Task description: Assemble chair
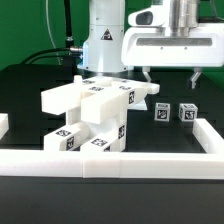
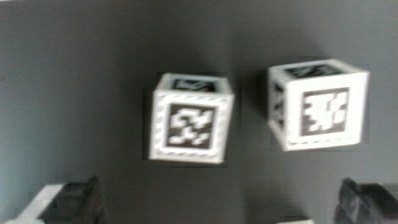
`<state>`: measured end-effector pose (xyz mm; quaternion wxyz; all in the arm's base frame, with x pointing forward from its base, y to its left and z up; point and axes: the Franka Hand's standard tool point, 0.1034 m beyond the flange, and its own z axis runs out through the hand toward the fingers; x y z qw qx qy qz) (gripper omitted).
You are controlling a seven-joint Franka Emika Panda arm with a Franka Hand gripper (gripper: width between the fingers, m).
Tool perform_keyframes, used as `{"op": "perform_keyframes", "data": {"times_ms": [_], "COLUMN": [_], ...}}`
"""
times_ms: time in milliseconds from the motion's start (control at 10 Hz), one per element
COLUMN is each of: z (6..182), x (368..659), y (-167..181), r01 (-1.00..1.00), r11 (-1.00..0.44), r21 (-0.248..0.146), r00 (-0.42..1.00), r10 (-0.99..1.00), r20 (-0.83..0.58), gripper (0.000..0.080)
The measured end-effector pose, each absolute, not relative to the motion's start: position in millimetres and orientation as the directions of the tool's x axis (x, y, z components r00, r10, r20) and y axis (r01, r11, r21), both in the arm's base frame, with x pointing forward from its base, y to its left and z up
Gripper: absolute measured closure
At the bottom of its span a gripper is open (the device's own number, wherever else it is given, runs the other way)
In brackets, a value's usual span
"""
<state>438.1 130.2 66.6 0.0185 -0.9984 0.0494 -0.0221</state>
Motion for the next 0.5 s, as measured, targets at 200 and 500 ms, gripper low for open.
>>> {"op": "perform_keyframes", "data": {"times_ms": [200, 500], "z": [65.6, 56.9], "x": [434, 439], "y": [153, 167], "r01": [-0.083, -0.048], "r11": [-0.996, -0.998], "r21": [-0.041, -0.035], "r00": [0.996, 0.998], "r10": [-0.085, -0.049], "r20": [0.043, 0.043], "gripper": [0.0151, 0.0151]}}
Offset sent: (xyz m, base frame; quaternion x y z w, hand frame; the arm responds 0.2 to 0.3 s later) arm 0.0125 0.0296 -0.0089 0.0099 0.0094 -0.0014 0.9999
